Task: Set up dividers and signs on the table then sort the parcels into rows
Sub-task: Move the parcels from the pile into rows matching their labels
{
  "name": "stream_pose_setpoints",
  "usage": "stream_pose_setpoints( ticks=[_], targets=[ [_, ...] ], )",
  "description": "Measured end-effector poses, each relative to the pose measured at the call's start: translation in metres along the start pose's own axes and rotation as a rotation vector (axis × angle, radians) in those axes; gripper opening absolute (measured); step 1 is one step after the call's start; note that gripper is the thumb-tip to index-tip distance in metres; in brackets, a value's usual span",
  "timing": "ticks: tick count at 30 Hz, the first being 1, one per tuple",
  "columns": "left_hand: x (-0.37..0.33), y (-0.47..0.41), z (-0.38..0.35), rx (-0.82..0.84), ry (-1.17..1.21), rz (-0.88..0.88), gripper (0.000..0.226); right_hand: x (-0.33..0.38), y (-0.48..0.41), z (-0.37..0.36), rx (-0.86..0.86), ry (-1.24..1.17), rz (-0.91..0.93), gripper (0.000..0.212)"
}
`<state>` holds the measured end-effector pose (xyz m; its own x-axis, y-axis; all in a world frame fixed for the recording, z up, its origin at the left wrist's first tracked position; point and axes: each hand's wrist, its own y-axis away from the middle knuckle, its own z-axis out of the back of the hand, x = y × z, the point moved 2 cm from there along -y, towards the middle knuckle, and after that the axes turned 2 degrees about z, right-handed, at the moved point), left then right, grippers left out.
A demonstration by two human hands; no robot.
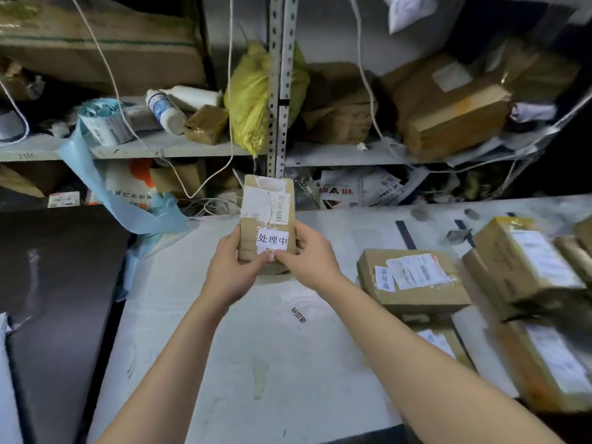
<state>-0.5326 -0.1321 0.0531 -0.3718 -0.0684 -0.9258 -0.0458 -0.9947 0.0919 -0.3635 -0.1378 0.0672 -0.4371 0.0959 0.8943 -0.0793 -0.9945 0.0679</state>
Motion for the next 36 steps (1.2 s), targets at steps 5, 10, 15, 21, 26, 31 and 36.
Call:
stream_pose_setpoints(
  ticks=[5, 10, 15, 21, 26, 31, 36],
  targets=[
    [-0.052, 0.059, -0.071, 0.059, 0.016, -0.097, 0.054, -0.012, 0.069, 0.097, -0.061, 0.006, 0.042, 0.044],
    [-0.106, 0.138, -0.162, 0.077, 0.015, -0.182, 0.04, -0.043, 0.15, 0.2, -0.133, 0.018, 0.073, 0.046],
    [-0.148, 0.202, -0.247, 0.117, 0.037, -0.226, 0.038, -0.075, 0.219, 0.289, -0.205, 0.037, 0.069, 0.048],
    [-0.176, 0.225, -0.332, 0.103, -0.016, -0.262, 0.039, -0.118, 0.258, 0.371, -0.321, 0.025, 0.012, 0.045],
    [-0.182, 0.23, -0.413, 0.009, -0.091, -0.292, 0.052, -0.162, 0.265, 0.436, -0.361, 0.003, -0.066, 0.042],
    [-0.175, 0.236, -0.489, 0.041, -0.027, -0.203, 0.063, -0.209, 0.263, 0.493, -0.333, 0.11, -0.138, 0.037],
    [-0.168, 0.246, -0.529, 0.087, -0.088, -0.158, 0.058, -0.249, 0.265, 0.518, -0.294, 0.16, -0.243, 0.055]
  ],
)
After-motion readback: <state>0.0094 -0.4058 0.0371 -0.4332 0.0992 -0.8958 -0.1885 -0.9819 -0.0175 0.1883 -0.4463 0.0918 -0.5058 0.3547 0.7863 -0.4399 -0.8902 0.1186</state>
